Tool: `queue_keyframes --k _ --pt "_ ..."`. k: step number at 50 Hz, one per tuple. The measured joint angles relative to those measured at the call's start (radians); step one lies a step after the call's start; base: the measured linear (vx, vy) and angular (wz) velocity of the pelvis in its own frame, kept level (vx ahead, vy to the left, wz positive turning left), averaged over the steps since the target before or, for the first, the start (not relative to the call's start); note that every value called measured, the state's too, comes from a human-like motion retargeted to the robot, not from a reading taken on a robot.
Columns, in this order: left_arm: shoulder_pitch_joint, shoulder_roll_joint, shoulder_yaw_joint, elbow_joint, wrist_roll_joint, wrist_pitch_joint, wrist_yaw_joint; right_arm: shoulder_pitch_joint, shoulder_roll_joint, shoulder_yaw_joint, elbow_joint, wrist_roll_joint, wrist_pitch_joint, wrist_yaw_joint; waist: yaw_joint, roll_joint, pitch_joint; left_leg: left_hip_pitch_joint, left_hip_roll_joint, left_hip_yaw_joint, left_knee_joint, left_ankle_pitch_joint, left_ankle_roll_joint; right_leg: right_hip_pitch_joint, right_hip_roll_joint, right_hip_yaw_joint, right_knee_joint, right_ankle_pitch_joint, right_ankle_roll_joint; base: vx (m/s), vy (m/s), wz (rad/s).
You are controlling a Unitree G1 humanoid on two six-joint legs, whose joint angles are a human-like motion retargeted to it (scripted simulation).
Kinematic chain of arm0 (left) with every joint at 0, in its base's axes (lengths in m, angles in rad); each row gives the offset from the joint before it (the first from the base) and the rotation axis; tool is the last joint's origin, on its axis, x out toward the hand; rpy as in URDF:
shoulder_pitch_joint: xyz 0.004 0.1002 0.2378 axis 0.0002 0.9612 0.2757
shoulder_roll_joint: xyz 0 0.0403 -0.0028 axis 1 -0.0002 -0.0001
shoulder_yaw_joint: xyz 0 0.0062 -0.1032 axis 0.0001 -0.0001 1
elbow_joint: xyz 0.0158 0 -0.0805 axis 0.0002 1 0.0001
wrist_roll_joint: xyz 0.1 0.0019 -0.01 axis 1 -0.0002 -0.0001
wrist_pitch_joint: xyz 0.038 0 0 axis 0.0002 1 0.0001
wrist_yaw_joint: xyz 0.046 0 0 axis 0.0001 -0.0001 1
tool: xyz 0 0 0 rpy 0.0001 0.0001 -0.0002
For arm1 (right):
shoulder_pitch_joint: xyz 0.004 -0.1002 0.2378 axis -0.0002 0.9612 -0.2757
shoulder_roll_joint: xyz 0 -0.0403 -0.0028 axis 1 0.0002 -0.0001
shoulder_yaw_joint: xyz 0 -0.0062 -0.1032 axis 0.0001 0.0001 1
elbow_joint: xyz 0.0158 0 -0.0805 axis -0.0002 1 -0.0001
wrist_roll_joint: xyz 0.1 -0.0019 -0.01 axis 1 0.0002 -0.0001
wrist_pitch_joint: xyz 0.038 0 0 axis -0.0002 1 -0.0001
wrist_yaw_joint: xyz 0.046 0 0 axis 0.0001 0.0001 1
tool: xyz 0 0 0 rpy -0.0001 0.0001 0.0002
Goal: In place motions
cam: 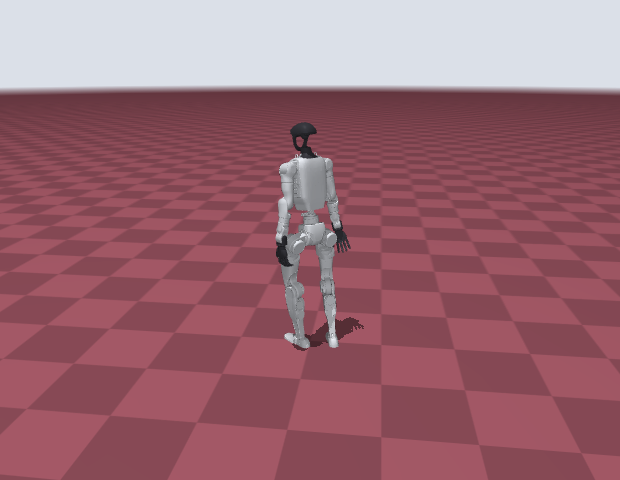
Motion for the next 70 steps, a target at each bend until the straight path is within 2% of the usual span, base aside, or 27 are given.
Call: queue_keyframes --k 3,7,9,13,15,17,18,22,27,31,35,38,42,45,50,54,55,57,59,62,64,67,70 --pt "-0.015 0.007 0.032 0.008 -0.016 0.012 -0.007 0.008 -0.009 -0.003 -0.002 -0.013 -0.001 -0.011 0.044 -0.042 0.013 0.025 0.049 0.280 -0.022 -0.097 0.012 0.057 -0.039 -0.152 -0.038 -0.020 0.020 -0.15 -0.06 3.72" --pt "-0.055 0.030 0.058 0.018 -0.071 0.026 0.001 0.013 -0.015 -0.053 -0.013 -0.041 0.001 -0.027 0.070 -0.064 0.017 0.076 0.110 0.631 -0.048 -0.176 -0.026 0.149 -0.053 -0.428 -0.106 -0.028 0.059 -0.14 -0.10 4.19" --pt "-0.071 0.040 0.065 0.020 -0.096 0.033 0.018 0.018 -0.017 -0.077 -0.019 -0.054 0.003 -0.037 0.071 -0.065 -0.003 0.110 0.129 0.817 -0.061 -0.195 -0.049 0.192 -0.041 -0.591 -0.142 -0.023 0.073 -0.03 -0.10 4.04" --pt "-0.088 0.047 0.065 0.028 -0.139 0.034 0.066 0.025 -0.014 -0.122 -0.030 -0.077 0.008 -0.055 0.042 -0.049 -0.083 0.157 0.140 1.136 -0.098 -0.170 -0.093 0.242 0.025 -0.875 -0.207 -0.003 0.106 0.08 -0.08 3.62" --pt "-0.079 0.038 0.076 0.037 -0.151 0.030 0.084 0.017 -0.008 -0.138 -0.035 -0.090 0.011 -0.060 0.019 -0.026 -0.134 0.154 0.151 1.221 -0.122 -0.087 -0.100 0.250 0.063 -0.972 -0.224 0.006 0.123 0.13 -0.01 2.59" --pt "-0.069 0.016 0.104 0.052 -0.170 0.025 0.103 -0.004 -0.001 -0.139 -0.044 -0.096 0.011 -0.057 0.001 0.007 -0.169 0.123 0.162 1.176 -0.158 0.063 -0.082 0.244 0.095 -1.005 -0.225 0.003 0.123 0.09 0.07 1.37" --pt "-0.064 0.002 0.121 0.059 -0.180 0.023 0.111 -0.018 0.004 -0.135 -0.049 -0.094 0.008 -0.052 0.005 0.014 -0.177 0.106 0.160 1.113 -0.170 0.079 -0.062 0.243 0.096 -1.005 -0.218 -0.001 0.123 0.07 0.11 0.34" --pt "-0.056 -0.056 0.187 0.109 -0.213 0.015 0.122 -0.092 0.034 -0.093 -0.046 -0.041 -0.006 -0.014 0.061 0.009 -0.183 0.116 0.147 1.153 -0.183 0.052 -0.051 0.230 0.063 -0.947 -0.188 -0.014 0.111 0.06 0.13 -0.78" --pt "-0.077 -0.096 0.196 0.171 -0.232 -0.001 0.136 -0.174 0.086 -0.024 -0.064 0.041 -0.049 0.069 0.125 -0.032 -0.137 0.151 0.121 1.170 -0.171 0.036 -0.056 0.223 -0.003 -0.857 -0.160 -0.026 0.118 0.00 0.01 -0.75" --pt "-0.113 -0.102 0.190 0.212 -0.208 -0.002 0.145 -0.205 0.108 0.046 -0.116 -0.007 -0.099 0.124 0.140 -0.061 -0.117 0.167 0.109 1.184 -0.157 0.044 -0.065 0.206 -0.039 -0.783 -0.145 -0.069 0.134 0.00 -0.07 -0.32" --pt "-0.134 -0.099 0.166 0.220 -0.184 -0.010 0.162 -0.226 0.103 0.101 -0.141 -0.091 -0.127 0.103 0.167 -0.066 -0.104 0.182 0.076 1.149 -0.179 0.056 -0.048 0.206 -0.026 -0.722 -0.147 -0.118 0.124 0.06 -0.09 -0.31" --pt "-0.144 -0.089 0.164 0.210 -0.141 -0.012 0.187 -0.241 0.092 0.113 -0.131 -0.117 -0.128 0.096 0.198 -0.099 -0.096 0.195 0.065 1.151 -0.173 0.072 -0.061 0.194 -0.045 -0.684 -0.149 -0.130 0.124 0.06 -0.11 -0.44" --pt "-0.145 -0.083 0.172 0.206 -0.148 -0.023 0.199 -0.254 0.078 0.107 -0.110 -0.113 -0.117 0.105 0.197 -0.138 -0.087 0.205 0.089 1.028 -0.123 0.089 -0.080 0.191 -0.072 -0.677 -0.153 -0.106 0.120 0.06 -0.10 -0.15" --pt "-0.143 -0.084 0.199 0.214 -0.184 -0.025 0.191 -0.249 0.069 0.098 -0.101 -0.098 -0.111 0.091 0.194 -0.154 -0.080 0.216 0.082 0.977 -0.117 0.071 -0.080 0.195 -0.087 -0.659 -0.171 0.023 0.114 0.08 -0.09 -0.32" --pt "-0.123 -0.079 0.225 0.225 -0.187 -0.022 0.188 -0.186 0.048 0.069 -0.075 -0.069 -0.102 0.070 0.207 -0.154 -0.136 0.211 0.052 1.034 -0.170 0.021 -0.052 0.187 -0.073 -0.628 -0.190 0.042 0.126 0.15 -0.05 -0.37" --pt "-0.111 -0.062 0.217 0.215 -0.162 -0.026 0.190 -0.133 0.037 0.036 -0.022 -0.021 -0.072 0.054 0.243 -0.149 -0.150 0.213 0.050 1.016 -0.203 0.013 -0.060 0.210 -0.052 -0.618 -0.180 0.033 0.113 0.14 -0.11 -0.22" --pt "-0.109 -0.056 0.212 0.212 -0.152 -0.025 0.190 -0.120 0.033 0.022 -0.008 -0.010 -0.065 0.052 0.248 -0.142 -0.158 0.216 0.053 1.008 -0.215 0.009 -0.063 0.221 -0.042 -0.631 -0.171 0.019 0.107 0.14 -0.10 0.99" --pt "-0.108 -0.048 0.191 0.209 -0.135 -0.026 0.189 -0.084 0.026 -0.020 0.012 -0.003 -0.056 0.039 0.181 -0.110 -0.187 0.221 0.075 0.901 -0.213 -0.008 -0.079 0.257 -0.013 -0.712 -0.144 -0.021 0.101 0.15 -0.07 2.02" --pt "-0.103 -0.043 0.168 0.207 -0.128 -0.027 0.185 -0.041 0.023 -0.048 0.020 0.004 -0.048 0.020 0.130 -0.080 -0.197 0.215 0.083 0.820 -0.207 -0.014 -0.062 0.244 -0.001 -0.610 -0.116 -0.044 0.079 0.14 -0.06 2.20" --pt "-0.125 -0.022 0.116 0.227 -0.115 -0.018 0.168 0.021 0.025 -0.095 0.027 0.026 -0.038 -0.007 0.018 -0.039 -0.210 0.171 0.098 0.670 -0.173 -0.006 -0.021 0.126 -0.002 -0.258 -0.016 -0.067 0.054 0.02 -0.12 2.93" --pt "-0.154 -0.011 0.071 0.233 -0.104 -0.013 0.169 0.053 0.030 -0.122 0.030 0.055 -0.038 -0.013 -0.077 0.004 -0.181 0.142 0.115 0.520 -0.143 0.018 0.001 0.035 0.039 -0.026 0.058 -0.077 0.054 -0.12 -0.15 3.78" --pt "-0.184 0.000 -0.020 0.202 -0.095 -0.017 0.156 0.093 0.033 -0.145 0.035 0.083 -0.044 -0.003 -0.174 0.071 -0.113 0.112 0.143 0.314 -0.103 0.056 0.019 -0.055 0.162 0.260 0.095 -0.072 0.052 -0.15 -0.09 3.38" --pt "-0.204 0.008 -0.096 0.164 -0.072 -0.019 0.136 0.126 0.040 -0.145 0.044 0.059 -0.036 -0.006 -0.260 0.120 -0.058 0.093 0.140 0.130 -0.082 0.094 0.024 -0.097 0.255 0.392 0.066 -0.062 0.028 -0.08 -0.06 3.08"
